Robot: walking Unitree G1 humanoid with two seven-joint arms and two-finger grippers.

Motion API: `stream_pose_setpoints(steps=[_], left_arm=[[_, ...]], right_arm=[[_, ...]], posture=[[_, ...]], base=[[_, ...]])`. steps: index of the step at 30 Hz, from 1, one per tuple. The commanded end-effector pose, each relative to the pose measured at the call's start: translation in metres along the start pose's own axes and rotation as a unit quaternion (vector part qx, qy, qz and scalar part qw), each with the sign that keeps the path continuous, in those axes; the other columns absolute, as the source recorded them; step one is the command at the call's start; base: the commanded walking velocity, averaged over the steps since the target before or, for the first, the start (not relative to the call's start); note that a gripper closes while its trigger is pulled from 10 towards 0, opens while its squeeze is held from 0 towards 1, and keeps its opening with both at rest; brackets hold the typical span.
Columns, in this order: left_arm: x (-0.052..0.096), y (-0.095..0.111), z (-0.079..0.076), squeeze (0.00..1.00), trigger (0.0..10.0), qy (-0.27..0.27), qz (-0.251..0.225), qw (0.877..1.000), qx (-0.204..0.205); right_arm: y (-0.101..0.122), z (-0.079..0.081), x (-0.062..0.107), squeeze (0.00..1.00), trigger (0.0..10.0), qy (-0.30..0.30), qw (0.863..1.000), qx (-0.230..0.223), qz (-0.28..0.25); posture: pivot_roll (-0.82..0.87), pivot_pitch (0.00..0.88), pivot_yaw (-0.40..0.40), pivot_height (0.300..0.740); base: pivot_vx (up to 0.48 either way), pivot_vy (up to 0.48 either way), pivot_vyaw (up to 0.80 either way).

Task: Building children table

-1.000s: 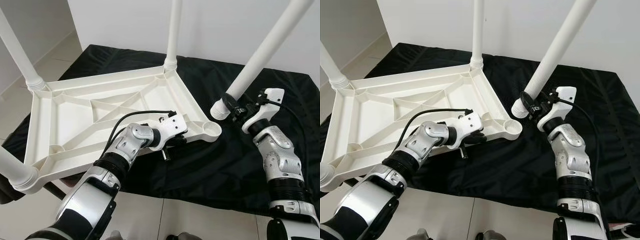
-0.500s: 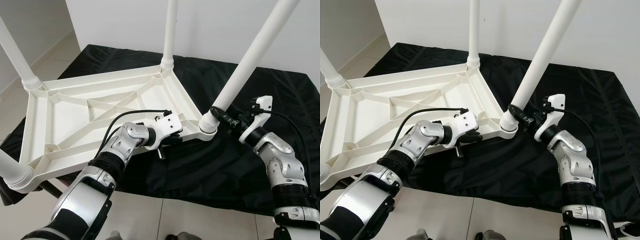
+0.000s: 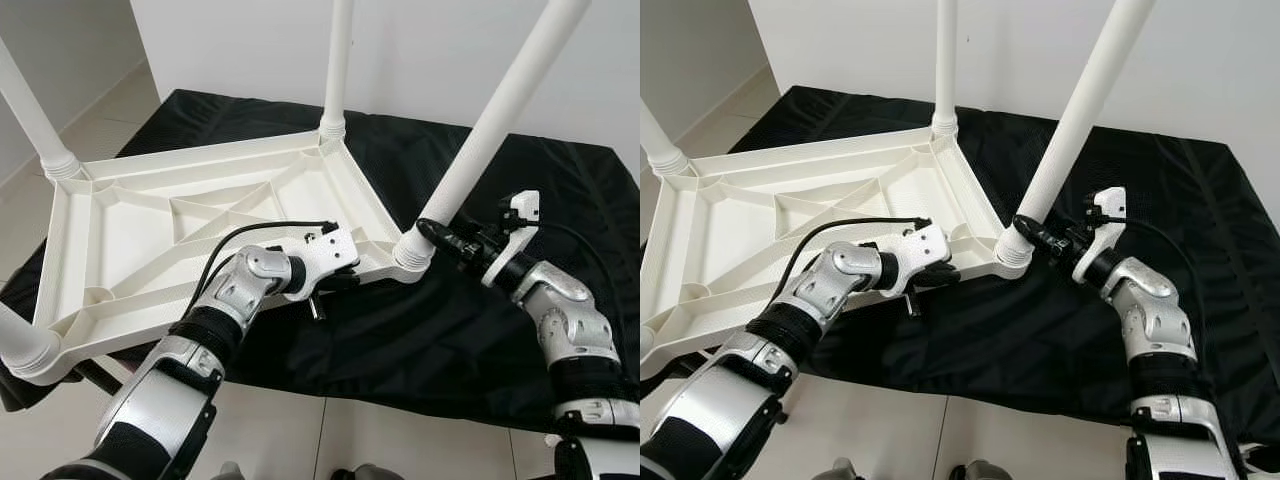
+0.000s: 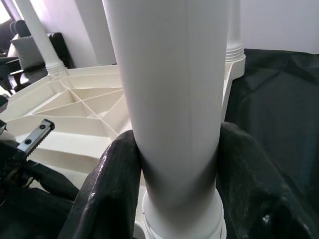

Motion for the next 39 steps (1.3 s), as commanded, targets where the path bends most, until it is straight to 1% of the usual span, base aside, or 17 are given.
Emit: stream_pose_setpoints(steps=[1, 7, 11, 20, 26, 29, 30, 32, 34, 39], left_arm=[[0.007, -0.041, -0.007, 0.00, 10.0, -0.005, 0.064, 0.997, 0.034], [0.006, -0.038, -0.009, 0.00, 10.0, -0.009, 0.060, 0.998, 0.030], [0.003, -0.031, -0.012, 0.00, 10.0, -0.014, 0.052, 0.998, 0.026], [0.002, -0.027, -0.013, 0.00, 10.0, -0.015, 0.046, 0.999, 0.020], [0.002, -0.023, -0.014, 0.00, 10.0, -0.016, 0.041, 0.999, 0.016], [0.003, -0.022, -0.015, 0.00, 10.0, -0.020, 0.041, 0.999, 0.014], [0.003, -0.022, -0.016, 0.00, 10.0, -0.022, 0.041, 0.999, 0.013], [0.003, -0.022, -0.016, 0.00, 10.0, -0.022, 0.041, 0.999, 0.013], [0.002, -0.022, -0.017, 0.00, 10.0, -0.024, 0.040, 0.999, 0.012], [0.002, -0.020, -0.018, 0.00, 10.0, -0.026, 0.038, 0.999, 0.011]], right_arm=[[-0.008, -0.002, 0.003, 0.00, 10.0, 0.002, 1.000, 0.004, 0.020], [-0.006, 0.002, -0.005, 0.00, 10.0, 0.025, 0.999, 0.011, 0.022], [-0.008, 0.007, -0.013, 0.00, 10.0, 0.049, 0.998, 0.027, 0.031], [-0.010, 0.012, -0.019, 0.00, 10.0, 0.070, 0.996, 0.032, 0.038], [-0.020, 0.018, -0.018, 0.00, 10.0, 0.087, 0.995, 0.026, 0.045], [-0.023, 0.016, -0.017, 0.00, 10.0, 0.089, 0.995, 0.021, 0.048], [-0.024, 0.016, -0.015, 0.00, 10.0, 0.092, 0.994, 0.012, 0.050], [-0.024, 0.016, -0.015, 0.00, 10.0, 0.092, 0.994, 0.012, 0.050], [-0.027, 0.016, -0.012, 0.00, 10.0, 0.095, 0.994, -0.002, 0.052], [-0.033, 0.014, -0.008, 0.00, 10.0, 0.082, 0.995, -0.012, 0.052]], posture=[[-0.07, 0.001, -0.005, 0.740], [-0.07, 0.003, -0.006, 0.740], [-0.07, 0.010, -0.010, 0.740], [-0.07, 0.018, -0.013, 0.740], [-0.06, 0.021, -0.011, 0.740], [-0.07, 0.024, -0.009, 0.740], [-0.07, 0.024, -0.008, 0.740], [-0.07, 0.024, -0.008, 0.740], [-0.06, 0.026, -0.009, 0.740], [-0.06, 0.029, -0.011, 0.740]], base=[[0.000, 0.000, 0.00], [0.000, 0.000, 0.00], [0.000, 0.000, 0.00], [0.000, 0.000, 0.00], [0.000, 0.000, 0.00], [0.000, 0.000, 0.00], [0.000, 0.000, 0.00], [0.000, 0.000, 0.00], [0.000, 0.000, 0.00], [0.000, 0.000, 0.00]])
Point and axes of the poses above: a point about 5 cm out from each wrist's last joint towards the gripper, its own x axis pointing back from the gripper into the wrist, its own y axis along the axis of the wrist's last joint, z = x × y, the point moved 5 cm from there along -x, pointing out of the wrist towards the gripper, and after that the axes turned 3 degrees about x, right-handed, at the moved point
